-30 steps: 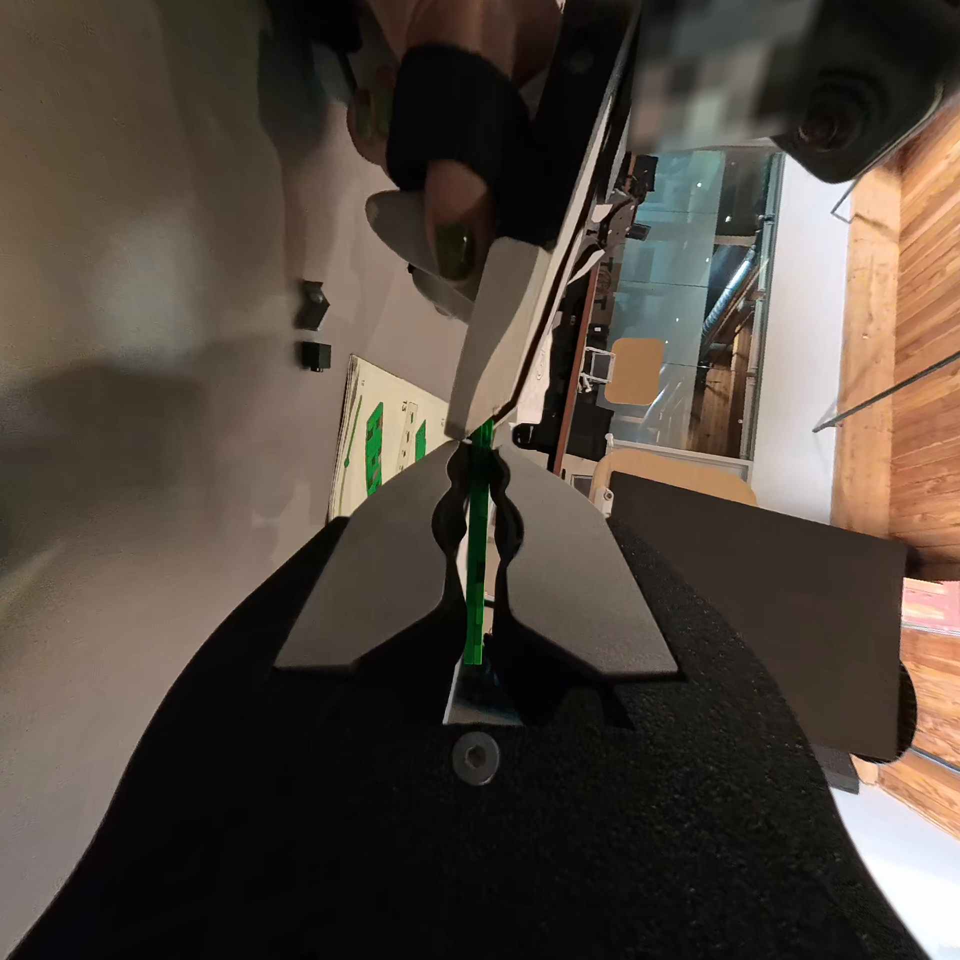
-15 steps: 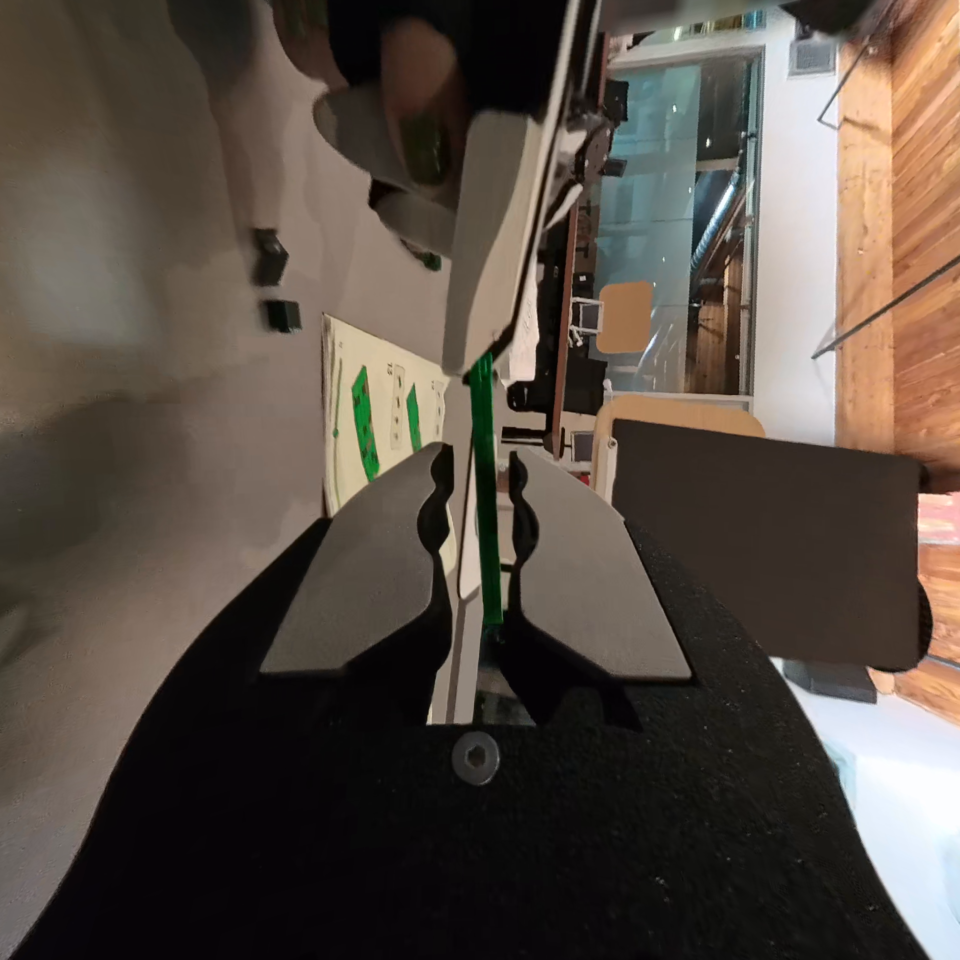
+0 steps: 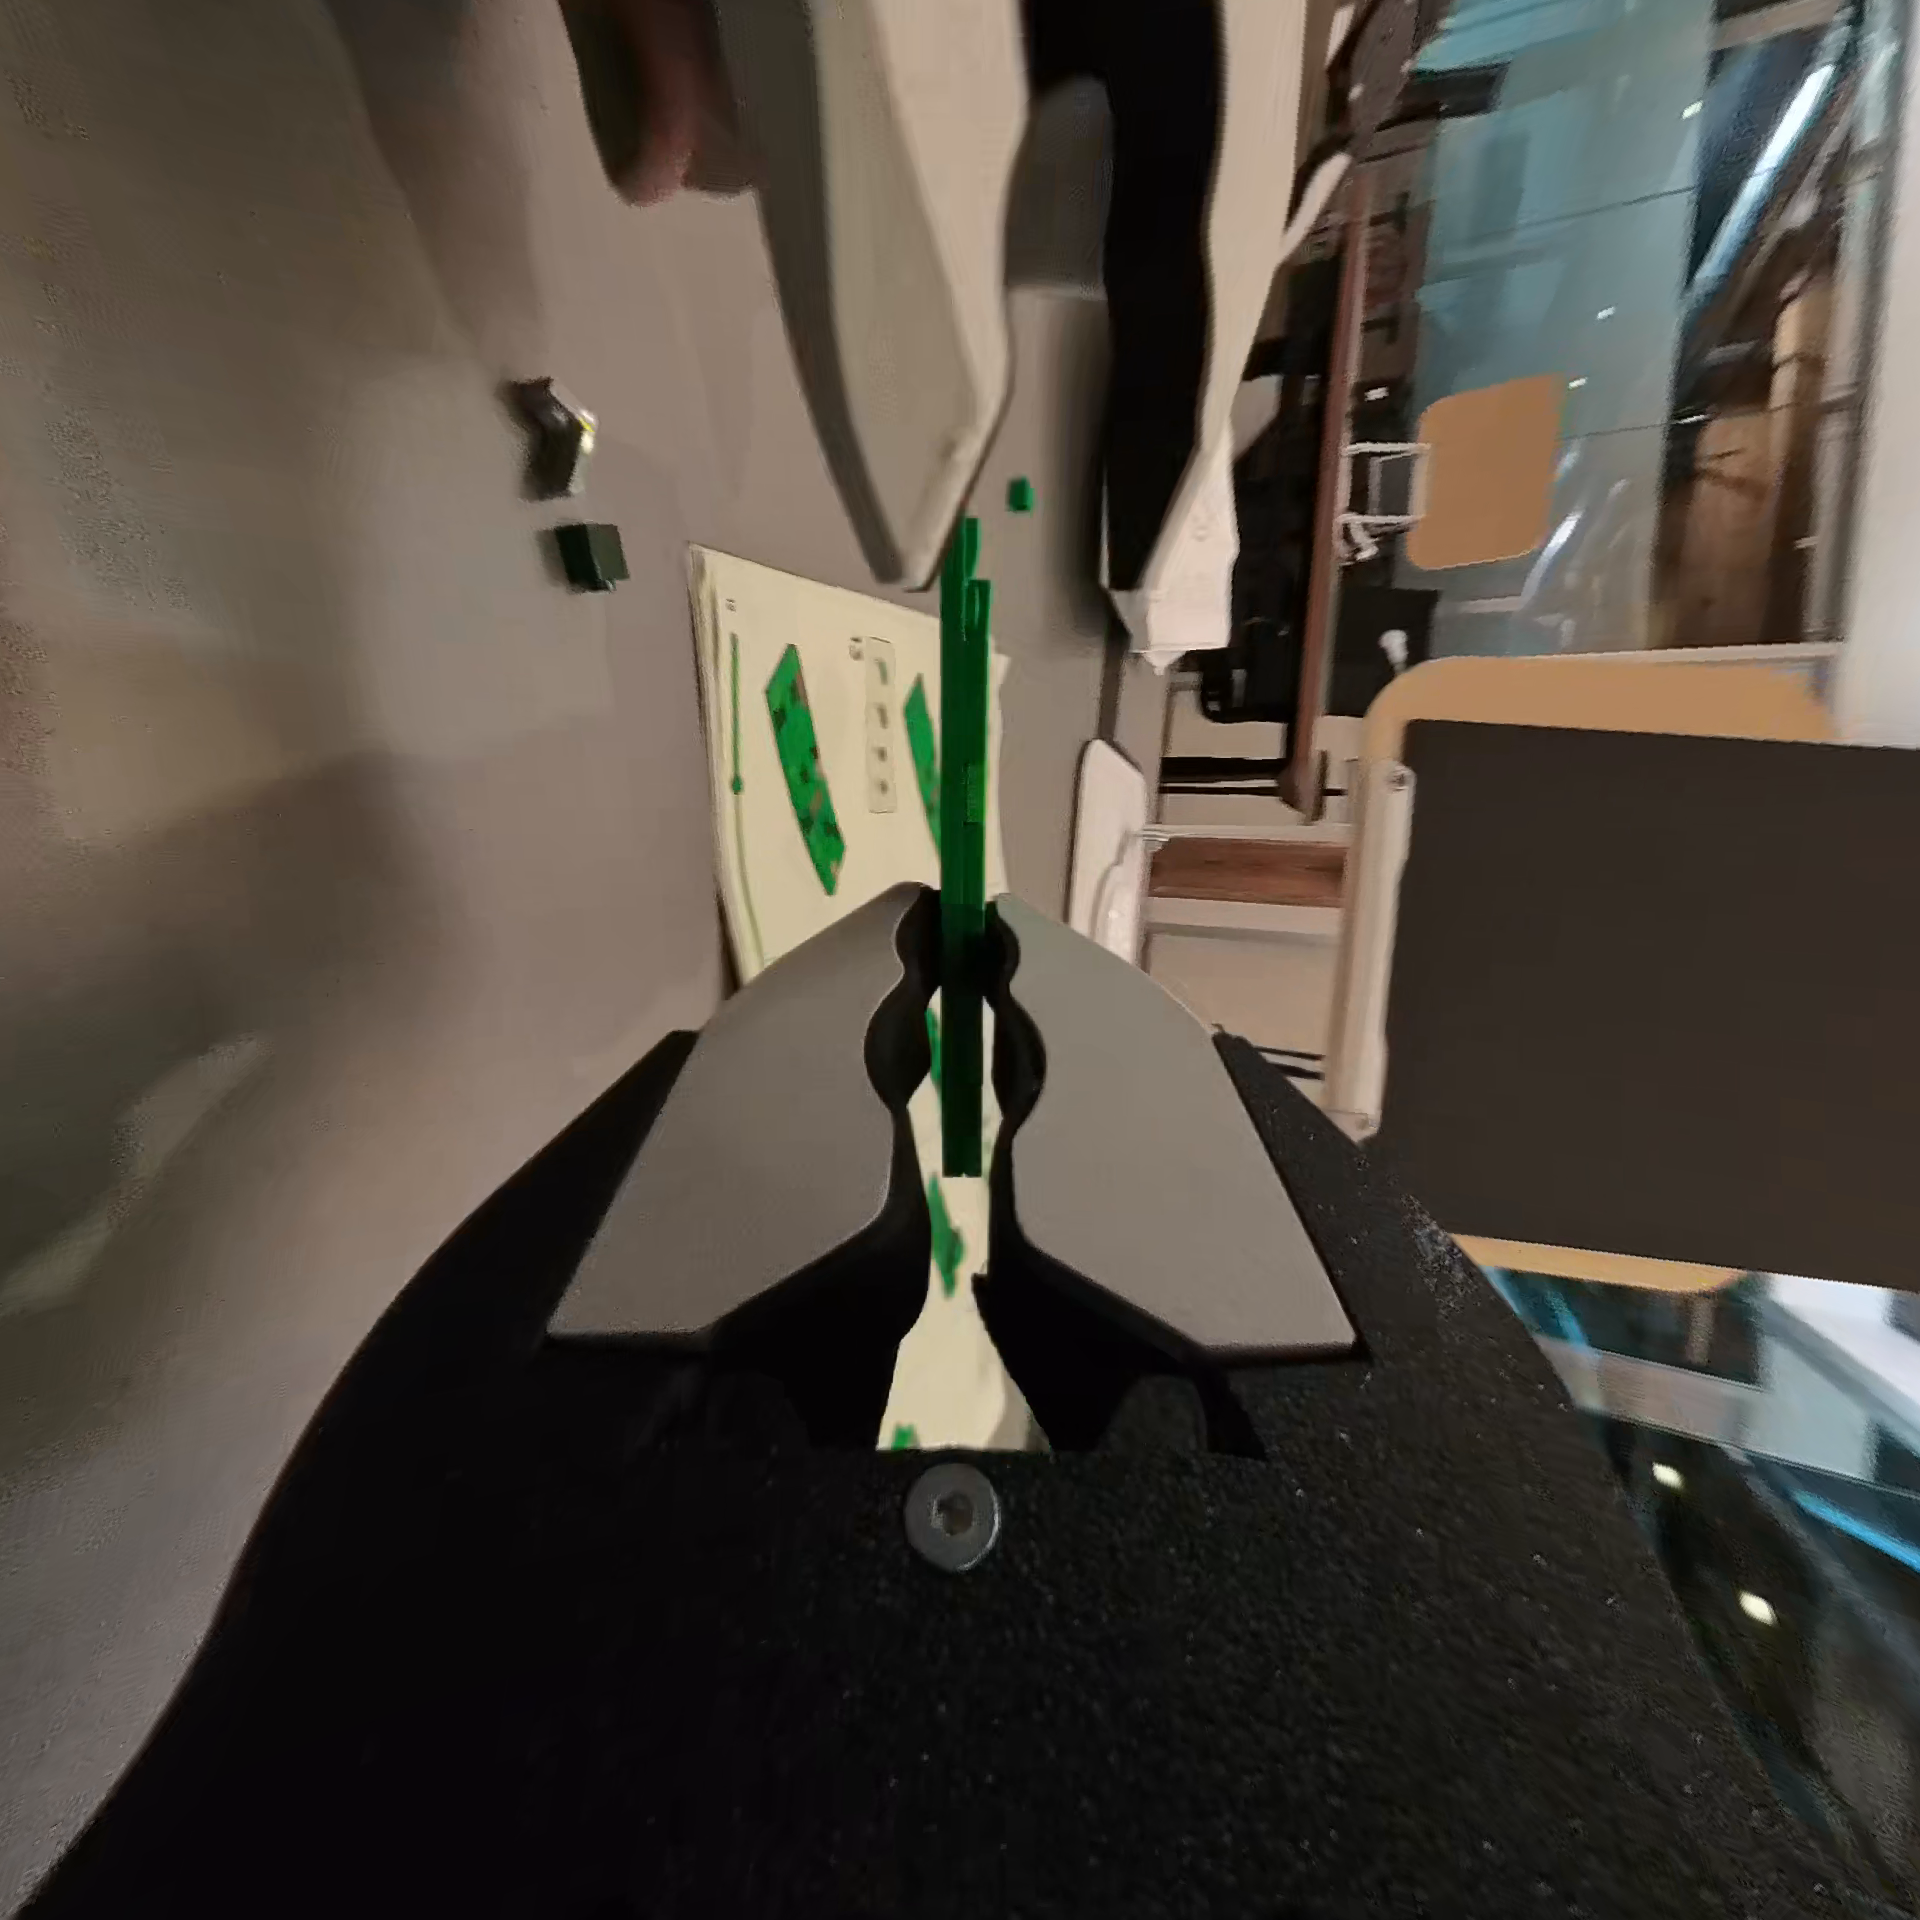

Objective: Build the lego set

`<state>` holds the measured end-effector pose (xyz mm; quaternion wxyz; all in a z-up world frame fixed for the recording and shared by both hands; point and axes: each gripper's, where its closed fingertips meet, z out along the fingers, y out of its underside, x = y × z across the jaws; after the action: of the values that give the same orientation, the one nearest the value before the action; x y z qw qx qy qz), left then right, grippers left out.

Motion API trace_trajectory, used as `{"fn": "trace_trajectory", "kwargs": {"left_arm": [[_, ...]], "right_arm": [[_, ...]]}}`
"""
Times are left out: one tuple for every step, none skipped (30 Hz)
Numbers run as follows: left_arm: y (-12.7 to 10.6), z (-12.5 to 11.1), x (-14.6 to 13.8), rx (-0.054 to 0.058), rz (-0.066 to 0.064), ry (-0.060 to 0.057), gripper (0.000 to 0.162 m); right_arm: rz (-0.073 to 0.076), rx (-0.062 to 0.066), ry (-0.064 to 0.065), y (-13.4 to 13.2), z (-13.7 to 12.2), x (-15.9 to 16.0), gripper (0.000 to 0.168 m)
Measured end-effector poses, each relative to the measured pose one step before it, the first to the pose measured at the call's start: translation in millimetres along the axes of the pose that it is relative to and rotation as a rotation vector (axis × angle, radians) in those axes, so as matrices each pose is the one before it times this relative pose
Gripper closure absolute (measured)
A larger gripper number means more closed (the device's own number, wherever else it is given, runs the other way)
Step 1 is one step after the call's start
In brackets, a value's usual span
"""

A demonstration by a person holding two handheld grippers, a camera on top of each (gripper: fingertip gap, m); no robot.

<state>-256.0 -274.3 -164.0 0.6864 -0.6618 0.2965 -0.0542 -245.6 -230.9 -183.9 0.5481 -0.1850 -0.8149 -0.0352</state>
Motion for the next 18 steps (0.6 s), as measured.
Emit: {"fn": "trace_trajectory", "kwargs": {"left_arm": [[1.74, 0.93, 2.58, -0.0188, 0.0445, -0.0004, 0.119], [2.06, 1.05, 1.84, -0.0193, 0.0384, -0.0047, 0.121], [1.89, 0.9, 1.53, -0.0173, 0.0361, -0.005, 0.123], [1.07, 0.9, 2.29, -0.0119, 0.0335, 0.0014, 0.125], [-0.17, 0.45, 2.4, -0.0042, 0.0295, 0.002, 0.128], [-1.25, 0.21, 2.27, 0.0027, 0.0271, 0.0008, 0.132], [-1.67, -0.12, 2.16, 0.0058, 0.024, 0.0016, 0.137], [-1.52, -0.04, 1.82, 0.0053, 0.019, 0.0013, 0.141], [-0.73, 0.05, 1.47, 0.0017, 0.0136, 0.0019, 0.145], [-0.35, 0.15, 1.4, -0.0003, 0.0101, 0.0041, 0.149], [-0.42, 0.08, 1.36, 0.0008, 0.0075, 0.0045, 0.151], [-0.01, 0.2, 0.63, 0.0002, 0.0034, 0.0019, 0.152], [0.13, 0.1, 0.31, -0.0007, -0.0008, 0.0013, 0.152], [0.02, 0.01, 0.01, -0.0009, -0.0035, 0.0026, 0.153], [-0.02, 0.01, 0.08, -0.0005, -0.003, 0.002, 0.153], [-0.25, -0.27, -0.15, 0.0002, 0.0011, -0.0007, 0.153], [-0.22, -0.09, -0.07, -0.0009, 0.0047, -0.0016, 0.154], [-0.03, -0.05, 0.0, -0.0032, 0.0036, -0.0011, 0.154]], "right_arm": [[0.0274, 0.0037, -0.0248, -0.83, -0.78, -1.34, 0.162], [0.022, 0.0059, -0.0247, -0.91, -0.86, -1.44, 0.162], [0.0169, 0.0029, -0.0253, -0.59, -0.83, -1.72, 0.162], [0.0132, 0.0006, -0.0203, -0.49, -0.55, -1.3, 0.162], [0.0106, 0.0003, -0.0234, -0.44, -0.55, -1.96, 0.162], [0.0087, -0.0003, -0.019, -0.56, -0.35, -1.75, 0.162], [0.0052, 0.002, -0.0195, -0.79, -0.33, -2.24, 0.162], [0.0045, 0.0035, -0.0178, -1.06, -0.19, -2.1, 0.162], [0.0043, 0.001, -0.0169, -0.72, -0.05, -2.13, 0.162], [0.0035, 0.0004, -0.0098, -0.63, -0.02, -1.23, 0.162], [0.0031, 0.0003, -0.0089, -0.33, -0.12, -0.93, 0.162], [0.0043, -0.0009, -0.0084, -0.04, -0.11, -0.58, 0.162], [0.0038, -0.0021, -0.0065, 0.23, -0.13, -0.33, 0.162], [0.004, -0.0017, -0.005, 0.05, -0.02, -0.39, 0.162], [0.0041, -0.0012, -0.0047, 0.08, 0.03, -0.32, 0.162], [0.0042, 0.0009, -0.0031, -0.25, -0.05, -0.18, 0.162], [0.0059, 0.0011, -0.0042, -0.25, -0.03, -0.04, 0.162], [0.0044, -0.0004, -0.0053, 0.05, -0.07, -0.1, 0.162]]}}
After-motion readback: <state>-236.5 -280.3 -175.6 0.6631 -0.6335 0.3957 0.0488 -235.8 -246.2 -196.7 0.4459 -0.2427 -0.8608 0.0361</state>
